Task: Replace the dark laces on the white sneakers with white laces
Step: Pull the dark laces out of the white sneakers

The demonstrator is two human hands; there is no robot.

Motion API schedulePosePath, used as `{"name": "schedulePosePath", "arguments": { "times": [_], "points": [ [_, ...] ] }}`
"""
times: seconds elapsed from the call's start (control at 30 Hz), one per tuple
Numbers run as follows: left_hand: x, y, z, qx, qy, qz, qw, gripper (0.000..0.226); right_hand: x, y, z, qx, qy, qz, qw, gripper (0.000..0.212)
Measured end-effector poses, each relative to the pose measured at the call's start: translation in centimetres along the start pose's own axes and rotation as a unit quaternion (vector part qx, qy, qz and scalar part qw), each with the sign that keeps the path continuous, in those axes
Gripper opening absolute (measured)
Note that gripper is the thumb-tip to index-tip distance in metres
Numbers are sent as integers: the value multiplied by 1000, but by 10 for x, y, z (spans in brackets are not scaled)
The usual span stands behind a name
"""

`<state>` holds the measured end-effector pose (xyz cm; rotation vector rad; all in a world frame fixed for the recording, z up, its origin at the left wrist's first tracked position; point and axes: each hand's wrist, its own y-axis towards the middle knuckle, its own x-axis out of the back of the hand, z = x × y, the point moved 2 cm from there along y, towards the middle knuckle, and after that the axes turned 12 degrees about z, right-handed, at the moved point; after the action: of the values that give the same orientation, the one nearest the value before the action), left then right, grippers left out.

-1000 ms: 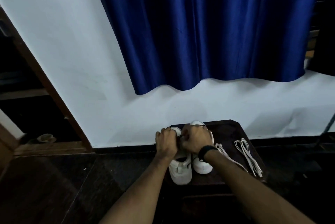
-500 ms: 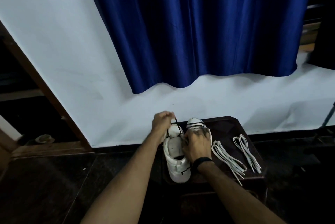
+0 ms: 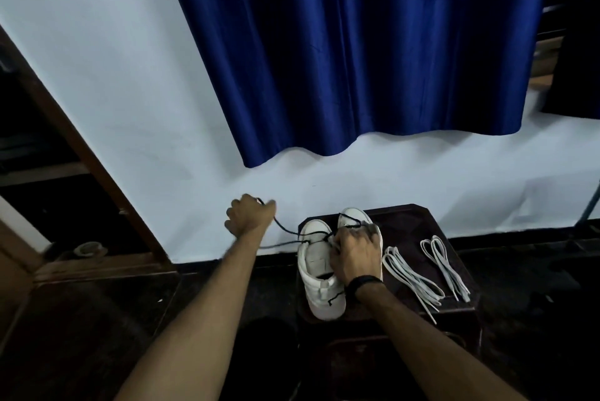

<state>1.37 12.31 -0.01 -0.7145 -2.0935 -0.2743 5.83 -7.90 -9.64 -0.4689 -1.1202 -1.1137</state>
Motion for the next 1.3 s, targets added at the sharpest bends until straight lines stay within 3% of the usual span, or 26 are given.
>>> {"name": "schedulePosePath", "arguments": {
  "times": [0.03, 0.1, 0.2, 0.27, 0.5, 0.57, 0.63, 0.67, 0.7, 0.73, 0.77, 0.8, 0.83, 0.9, 0.93, 0.97, 1.03, 1.07, 1.17, 1.23, 1.3],
  "points": [
    [-11, -4, 5, -31, 85, 11, 996, 57, 0, 0, 0, 1, 7, -4, 1000, 9],
    [-38, -9, 4, -132, 136, 44, 981, 66, 0, -1, 0, 4, 10, -9, 1000, 9],
    [-75, -17, -7, -243, 77, 209, 944, 46, -3, 0, -2, 1, 2, -10, 1000, 10],
    [-92, -24, -12, -282, 125, 260, 915, 29, -5, 1, -3, 0, 4, -13, 1000, 10],
    [-101, -15, -11, -311, 128, 197, 921, 16, -7, 2, -5, 2, 5, -27, 1000, 13],
    [-86, -10, -14, -299, 18, 138, 944, 12, -8, 2, -6, 2, -3, -25, 1000, 15],
    [-57, -7, -22, -227, -209, 31, 951, 13, -8, 2, -5, 5, -5, -31, 1000, 15],
    [-42, -5, -26, -171, -356, 7, 919, 16, -8, 1, -5, 6, -4, -34, 999, 15],
    [-29, -5, -31, -127, -501, 12, 856, 19, -7, 1, -5, 6, -3, -34, 999, 15],
    [-19, -4, -36, -95, -607, 36, 788, 20, -7, 1, -4, 5, -3, -32, 999, 14],
    [-13, -3, -37, -78, -657, 56, 748, 20, -7, 1, -4, 4, -6, -28, 1000, 15],
    [-9, -3, -37, -73, -643, 67, 759, 19, -8, 2, -4, 1, -11, -20, 1000, 16],
    [-11, -4, -36, -85, -573, 71, 812, 17, -8, 2, -4, -3, -14, -10, 1000, 18],
    [-28, -6, -27, -136, -300, 85, 940, 11, -8, 1, -5, -9, -16, 1, 1000, 20],
    [-41, -8, -21, -160, -158, 115, 968, 20, -7, 1, -4, -10, -16, -3, 1000, 19],
    [-53, -11, -17, -190, -27, 154, 969, 32, -6, 1, -3, -9, -19, -8, 1000, 18],
    [-73, -23, -11, -238, 205, 208, 926, 44, -5, 0, -3, -8, -28, -14, 999, 18],
    [-79, -28, -9, -253, 284, 194, 904, 42, -5, 1, -3, -7, -27, -17, 999, 18],
    [-79, -33, -12, -271, 322, 136, 897, 29, -5, 0, -3, -11, -24, -5, 1000, 19],
    [-70, -32, -18, -275, 226, 127, 926, 21, -4, 0, -3, -11, -24, -2, 1000, 17],
    [-49, -27, -24, -228, 32, 67, 971, 18, -4, -1, -1, -9, -23, -1, 1000, 16]
  ]
}}
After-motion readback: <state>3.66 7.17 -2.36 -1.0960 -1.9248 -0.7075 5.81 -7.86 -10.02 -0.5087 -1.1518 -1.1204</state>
